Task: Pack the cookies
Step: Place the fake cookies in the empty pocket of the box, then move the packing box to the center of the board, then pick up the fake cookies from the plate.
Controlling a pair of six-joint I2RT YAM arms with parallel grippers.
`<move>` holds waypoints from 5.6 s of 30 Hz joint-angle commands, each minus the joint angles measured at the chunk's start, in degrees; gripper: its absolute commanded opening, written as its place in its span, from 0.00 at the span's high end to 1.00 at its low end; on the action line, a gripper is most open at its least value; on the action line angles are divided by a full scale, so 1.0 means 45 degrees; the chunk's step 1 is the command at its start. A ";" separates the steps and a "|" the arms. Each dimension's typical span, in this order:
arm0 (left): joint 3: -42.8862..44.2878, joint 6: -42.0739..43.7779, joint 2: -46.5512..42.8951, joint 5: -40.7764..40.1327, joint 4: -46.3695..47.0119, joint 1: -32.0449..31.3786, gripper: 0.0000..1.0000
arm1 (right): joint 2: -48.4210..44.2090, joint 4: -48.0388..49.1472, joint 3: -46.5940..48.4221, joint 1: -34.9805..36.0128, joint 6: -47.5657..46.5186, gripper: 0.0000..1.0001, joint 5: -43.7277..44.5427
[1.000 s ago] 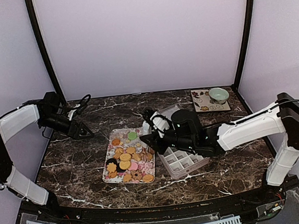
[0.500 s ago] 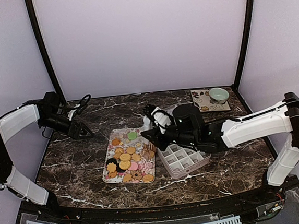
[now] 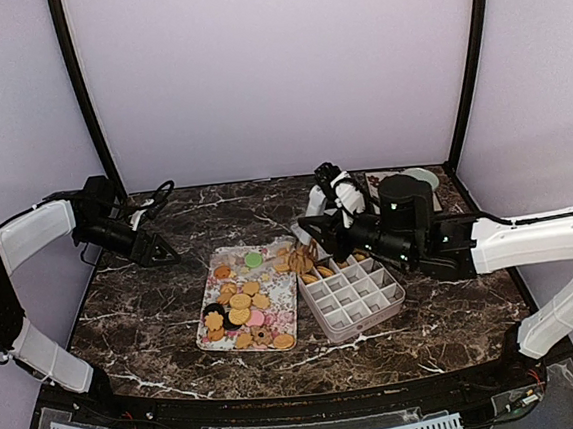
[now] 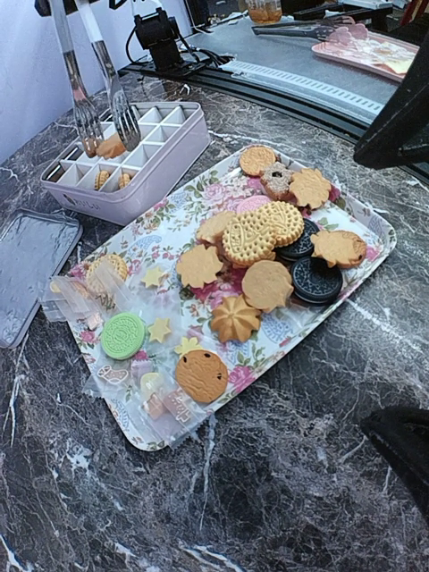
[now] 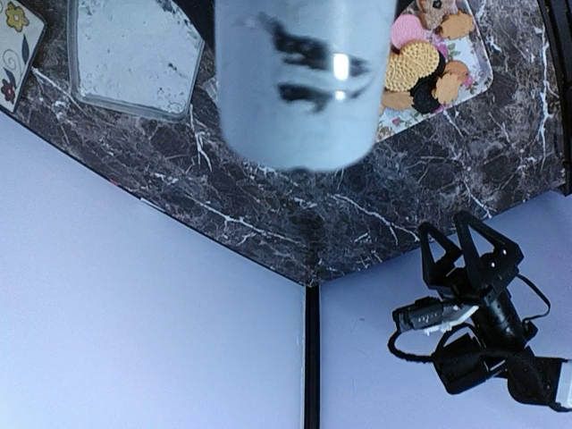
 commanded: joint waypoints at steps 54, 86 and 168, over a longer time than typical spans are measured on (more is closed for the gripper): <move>0.0084 -0.0152 -0.0321 0.0370 -0.0192 0.0091 0.05 | -0.0921 -0.0515 -0.0396 -0.0055 0.0519 0.71 0.0629; -0.0268 -0.0029 -0.0365 0.0864 -0.0141 0.0069 0.04 | -0.3350 -0.5354 0.1048 -0.0250 0.1306 1.00 -0.1775; -0.0191 0.0100 -0.0587 0.1177 -0.0258 0.0079 0.02 | 0.3802 0.1666 0.1571 0.1793 0.0377 0.81 -0.0848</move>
